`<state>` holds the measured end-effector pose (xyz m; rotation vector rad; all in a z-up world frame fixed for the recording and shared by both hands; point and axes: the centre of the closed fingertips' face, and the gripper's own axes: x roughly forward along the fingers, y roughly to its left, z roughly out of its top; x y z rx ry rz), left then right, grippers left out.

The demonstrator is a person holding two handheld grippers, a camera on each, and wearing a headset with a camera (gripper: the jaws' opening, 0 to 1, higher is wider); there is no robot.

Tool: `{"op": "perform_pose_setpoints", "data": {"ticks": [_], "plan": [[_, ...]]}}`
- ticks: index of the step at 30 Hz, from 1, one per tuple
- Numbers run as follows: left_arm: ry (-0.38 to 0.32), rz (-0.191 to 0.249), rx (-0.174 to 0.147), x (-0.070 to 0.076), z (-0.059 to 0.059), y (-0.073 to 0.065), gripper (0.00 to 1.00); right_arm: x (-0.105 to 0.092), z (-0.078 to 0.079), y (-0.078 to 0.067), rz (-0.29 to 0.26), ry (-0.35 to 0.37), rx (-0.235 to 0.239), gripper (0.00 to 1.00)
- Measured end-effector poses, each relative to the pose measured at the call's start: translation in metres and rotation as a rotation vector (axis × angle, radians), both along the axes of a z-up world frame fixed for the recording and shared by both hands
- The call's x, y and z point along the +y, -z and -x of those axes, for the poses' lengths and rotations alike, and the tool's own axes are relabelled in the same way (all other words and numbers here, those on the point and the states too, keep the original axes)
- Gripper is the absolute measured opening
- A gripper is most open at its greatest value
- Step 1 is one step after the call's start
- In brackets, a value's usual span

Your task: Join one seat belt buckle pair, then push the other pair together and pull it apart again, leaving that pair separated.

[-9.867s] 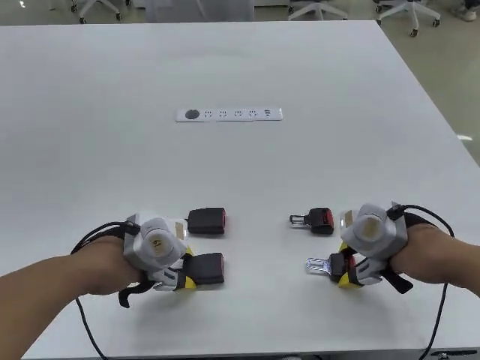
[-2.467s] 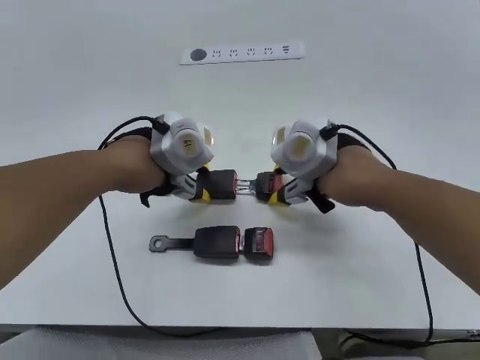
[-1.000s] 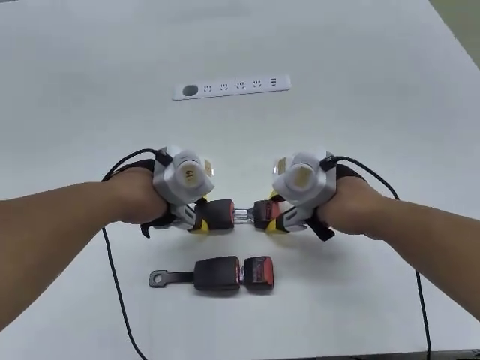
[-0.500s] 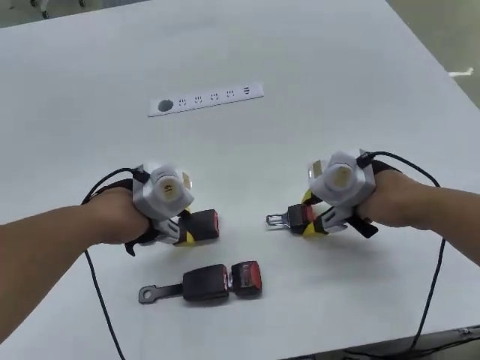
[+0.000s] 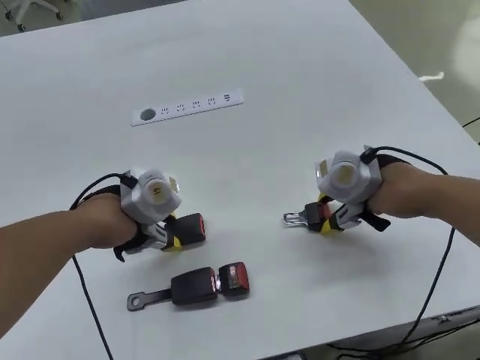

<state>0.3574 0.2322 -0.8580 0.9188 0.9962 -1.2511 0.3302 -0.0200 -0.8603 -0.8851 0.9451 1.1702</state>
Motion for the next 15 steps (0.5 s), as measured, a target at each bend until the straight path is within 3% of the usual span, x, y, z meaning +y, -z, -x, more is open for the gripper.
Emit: {"op": "perform_pose_setpoints", "data": {"ticks": [2,5,8,11,15], "plan": [[-0.008,0.007,-0.001,0.001,0.0,0.0,0.33,0.001,-0.002,0.0,0.023,-0.015,-0.011,0.37],[-0.027,0.02,0.001,0.002,-0.001,0.0,0.34,-0.001,-0.012,-0.002,0.05,-0.015,-0.062,0.49],[-0.022,0.031,-0.021,0.006,-0.002,-0.001,0.33,-0.007,-0.02,-0.003,0.072,0.008,-0.118,0.58],[-0.019,0.036,-0.055,0.01,-0.004,-0.005,0.33,-0.003,-0.016,-0.007,-0.001,0.074,-0.129,0.61],[-0.098,0.104,-0.083,0.01,0.0,-0.024,0.34,-0.005,-0.001,-0.017,-0.089,0.187,-0.106,0.63]]}}
